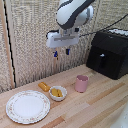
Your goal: Bring your hand's grasp to the bread. Hold the bread tenderly using the grip of your hand. Carefully pick up the bread and hover it over the white plate. Politely place it atop the plate.
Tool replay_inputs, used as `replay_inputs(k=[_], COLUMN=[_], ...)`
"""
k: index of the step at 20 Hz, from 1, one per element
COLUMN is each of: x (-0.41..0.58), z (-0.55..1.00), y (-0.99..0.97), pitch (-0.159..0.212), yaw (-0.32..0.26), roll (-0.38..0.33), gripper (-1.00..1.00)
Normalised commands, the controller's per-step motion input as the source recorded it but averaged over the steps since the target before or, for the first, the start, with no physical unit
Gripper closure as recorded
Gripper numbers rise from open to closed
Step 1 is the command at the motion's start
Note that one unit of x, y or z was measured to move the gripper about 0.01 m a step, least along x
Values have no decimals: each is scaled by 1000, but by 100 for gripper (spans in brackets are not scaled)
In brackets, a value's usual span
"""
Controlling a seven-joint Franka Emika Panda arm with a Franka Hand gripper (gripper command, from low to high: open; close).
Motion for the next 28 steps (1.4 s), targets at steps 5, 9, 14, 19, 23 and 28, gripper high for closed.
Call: replay_inputs(k=[5,9,14,19,23,28], x=[383,377,349,452,451,355], z=[-247,-209,-231,-298,-299,-298], y=[465,435,358,199,32,0], pitch=[86,130,139,87,29,1], yaw=[115,166,189,142,54,7], roll=[-63,-58,-56,-53,-15,0], gripper=[-100,-100,-100,-100,-100,-100])
